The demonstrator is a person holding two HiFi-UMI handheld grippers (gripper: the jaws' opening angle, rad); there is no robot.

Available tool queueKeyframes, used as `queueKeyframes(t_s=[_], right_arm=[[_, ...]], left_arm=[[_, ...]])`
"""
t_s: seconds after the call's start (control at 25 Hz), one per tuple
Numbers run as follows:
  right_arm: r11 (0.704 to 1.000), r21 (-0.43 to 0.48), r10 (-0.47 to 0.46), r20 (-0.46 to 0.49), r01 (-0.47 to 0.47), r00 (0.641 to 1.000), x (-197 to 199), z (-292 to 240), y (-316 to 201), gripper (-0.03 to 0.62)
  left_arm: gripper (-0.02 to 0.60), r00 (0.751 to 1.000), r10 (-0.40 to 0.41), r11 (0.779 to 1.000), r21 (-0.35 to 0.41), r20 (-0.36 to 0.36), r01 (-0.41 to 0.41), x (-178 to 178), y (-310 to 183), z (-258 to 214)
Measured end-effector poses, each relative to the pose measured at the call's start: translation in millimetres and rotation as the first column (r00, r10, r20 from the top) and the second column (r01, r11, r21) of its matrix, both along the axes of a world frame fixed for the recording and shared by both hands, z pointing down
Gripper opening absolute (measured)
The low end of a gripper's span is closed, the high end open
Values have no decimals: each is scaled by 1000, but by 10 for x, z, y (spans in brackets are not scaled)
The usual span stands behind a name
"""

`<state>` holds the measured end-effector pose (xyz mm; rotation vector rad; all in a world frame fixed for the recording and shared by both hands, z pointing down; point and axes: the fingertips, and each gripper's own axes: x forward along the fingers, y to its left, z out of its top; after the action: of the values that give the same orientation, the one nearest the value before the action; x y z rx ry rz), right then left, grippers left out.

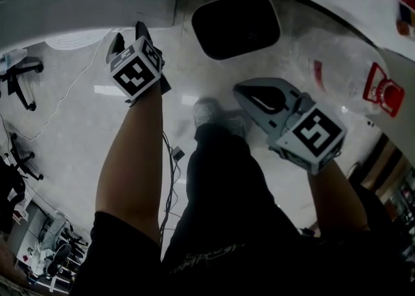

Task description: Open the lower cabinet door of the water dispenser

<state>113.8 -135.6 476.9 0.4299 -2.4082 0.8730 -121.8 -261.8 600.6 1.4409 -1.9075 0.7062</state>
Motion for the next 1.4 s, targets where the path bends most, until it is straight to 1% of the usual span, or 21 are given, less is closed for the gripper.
queueKeyframes(t_s=[0.08, 0.16, 0.24, 0.28, 0.44, 0.56, 0.68, 0.76, 0.84, 1.0, 1.08, 1.16, 1.4], right_arm=[[1000, 4, -14, -6, 14, 1000, -6, -3, 29, 12], [1000, 0, -19, -10, 19, 1000, -7, -9, 42, 12], [1000, -4, -27, -11, 27, 1000, -19, -18, 64, 12], [999, -2, -34, -10, 34, 999, -34, -25, 78, 12], [997, 3, -73, -6, 73, 997, -150, -36, 156, 12], [995, 10, -102, 3, 102, 995, -283, -47, 223, 12], [992, 11, -124, 24, 124, 992, -460, -83, 324, 12], [990, 10, -144, 32, 144, 989, -563, -95, 404, 12], [985, 7, -171, 32, 170, 985, -629, -90, 506, 12], [978, -4, -208, 27, 208, 978, -681, -57, 672, 12], [975, -7, -223, 18, 224, 975, -678, -37, 713, 12], [972, -10, -237, 9, 237, 972, -678, -33, 750, 12], [975, 9, -221, 6, 221, 975, -703, 42, 772, 12]], left_arm=[[232, 1000, -2, 1000, -4, 0, 2, -3, 33, 1], [237, 999, -28, 1000, -1, -26, 28, -19, 105, 15], [260, 997, -61, 998, -3, -53, 61, -60, 209, 30], [265, 997, -61, 998, -7, -53, 60, -79, 251, 32], [265, 999, -17, 999, -50, -31, 15, -130, 392, 30], [264, 998, -34, 997, -71, -56, 30, -179, 553, 37], [254, 997, -39, 996, -77, -60, 35, -259, 737, 42], [224, 999, -21, 997, -79, -50, 17, -302, 828, 44], [181, 1000, 7, 996, -89, -28, -10, -337, 928, 46], [113, 999, 42, 994, -100, 4, -41, -405, 1084, 34], [104, 999, 46, 995, -93, 3, -45, -439, 1125, 31], [103, 998, 65, 994, -88, -2, -65, -473, 1178, 32], [101, 985, 173, 983, -62, -23, -174, -533, 1230, 40]])
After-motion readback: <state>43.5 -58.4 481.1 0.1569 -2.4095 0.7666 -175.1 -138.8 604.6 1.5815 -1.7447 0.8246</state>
